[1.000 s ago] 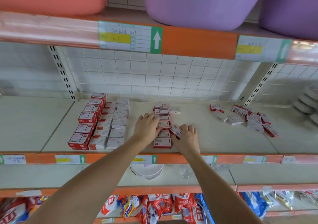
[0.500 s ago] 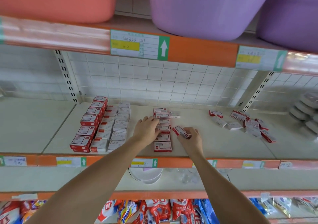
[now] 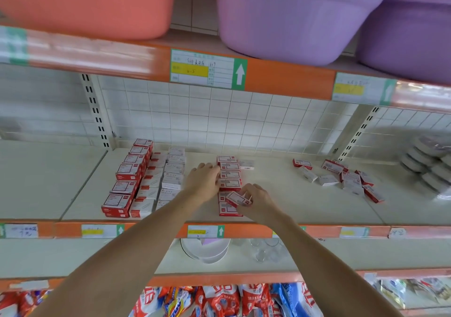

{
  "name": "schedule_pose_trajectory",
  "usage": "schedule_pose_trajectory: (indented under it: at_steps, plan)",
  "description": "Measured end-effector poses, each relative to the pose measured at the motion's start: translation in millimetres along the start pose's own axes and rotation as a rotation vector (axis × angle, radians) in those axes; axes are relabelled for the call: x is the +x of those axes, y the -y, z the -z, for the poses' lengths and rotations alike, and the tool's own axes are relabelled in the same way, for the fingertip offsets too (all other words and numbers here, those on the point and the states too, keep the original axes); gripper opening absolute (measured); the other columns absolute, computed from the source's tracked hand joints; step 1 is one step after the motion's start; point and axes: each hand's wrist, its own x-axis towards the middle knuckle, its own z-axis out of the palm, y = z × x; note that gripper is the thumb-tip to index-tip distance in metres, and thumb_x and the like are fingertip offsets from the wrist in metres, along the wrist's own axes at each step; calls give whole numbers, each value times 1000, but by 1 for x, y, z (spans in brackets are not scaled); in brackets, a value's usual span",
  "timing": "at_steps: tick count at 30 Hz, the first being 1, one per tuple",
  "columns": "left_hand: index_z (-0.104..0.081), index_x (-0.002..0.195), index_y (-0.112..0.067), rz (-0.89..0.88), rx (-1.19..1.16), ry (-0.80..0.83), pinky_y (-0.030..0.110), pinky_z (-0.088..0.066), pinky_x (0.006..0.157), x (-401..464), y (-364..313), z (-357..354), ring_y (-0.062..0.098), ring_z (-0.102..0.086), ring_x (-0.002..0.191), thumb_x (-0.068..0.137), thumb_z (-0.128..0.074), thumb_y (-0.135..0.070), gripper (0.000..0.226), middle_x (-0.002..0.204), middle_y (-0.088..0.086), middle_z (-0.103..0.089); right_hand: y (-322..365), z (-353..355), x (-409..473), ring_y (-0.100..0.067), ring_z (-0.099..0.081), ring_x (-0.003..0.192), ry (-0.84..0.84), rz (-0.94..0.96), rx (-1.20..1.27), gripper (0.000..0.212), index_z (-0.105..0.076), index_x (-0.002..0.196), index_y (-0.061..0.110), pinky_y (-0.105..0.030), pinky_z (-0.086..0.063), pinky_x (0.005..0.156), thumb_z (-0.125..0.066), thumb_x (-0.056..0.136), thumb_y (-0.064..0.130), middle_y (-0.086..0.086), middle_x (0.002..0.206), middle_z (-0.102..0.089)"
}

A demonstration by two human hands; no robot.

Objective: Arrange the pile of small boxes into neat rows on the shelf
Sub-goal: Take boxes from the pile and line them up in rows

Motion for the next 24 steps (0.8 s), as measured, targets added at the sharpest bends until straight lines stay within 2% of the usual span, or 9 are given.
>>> schedule_pose_trajectory:
  at_steps: [3,6,11,14,16,18,21,23,24]
  plan:
    - [-57,108,-16,-4,-6,-7,36,-44,85,-2,1,4,22,-52,104,96,-50,-25,17,107,2,-60,1,-1,1,-7,-49,76,8,23,-30,40,-52,105,23,-17,-38,57,-77,76,33,4,95,-52]
    - [-58,107,-14,8,-9,1,37,-44,85,-3,3,7,24,-51,106,96,-49,-22,17,108,3,-60,2,-2,0,-9,-51,79,40,56,-95,47,-49,107,26,-23,-40,62,-77,74,44,13,91,-50]
    - [-58,111,-13,22,-8,26,38,-44,88,-3,4,10,24,-50,111,96,-49,-23,20,112,4,-60,2,0,6,-14,-46,98,33,163,-204,50,-51,117,23,-26,-39,80,-75,74,33,11,102,-51]
    - [-57,114,-13,23,9,42,39,-46,89,-4,4,9,24,-50,112,97,-49,-24,22,114,4,-60,1,-1,7,-14,-46,102,24,191,-204,47,-53,117,22,-30,-44,89,-75,75,29,12,104,-52]
    - [-57,114,-13,24,12,47,39,-47,89,-5,4,9,24,-50,112,97,-49,-25,22,114,4,-60,2,0,6,-14,-49,98,35,175,-199,48,-53,117,23,-29,-47,86,-75,76,31,11,104,-53]
    - [-57,112,-13,22,8,51,39,-47,88,-5,3,9,24,-51,111,96,-50,-24,20,113,4,-60,5,2,5,-14,-53,91,65,144,-204,51,-52,116,25,-26,-46,76,-78,75,41,10,102,-53]
    - [-58,108,-14,16,-6,56,38,-46,86,-4,3,10,23,-51,109,96,-52,-25,18,109,3,-60,12,5,3,-10,-55,78,102,118,-180,56,-49,115,28,-25,-43,64,-77,74,54,15,86,-52]
    - [-59,106,-15,10,-13,57,37,-46,86,-4,2,9,22,-51,107,95,-52,-25,16,108,2,-60,16,6,3,-7,-52,66,114,129,-164,48,-49,115,29,-25,-43,59,-74,80,51,16,74,-52]
    - [-59,105,-16,8,-17,57,36,-46,86,-4,2,9,22,-51,107,95,-53,-25,15,107,2,-60,17,6,4,-7,-53,65,102,156,-175,39,-51,115,30,-28,-47,61,-71,84,44,14,73,-54]
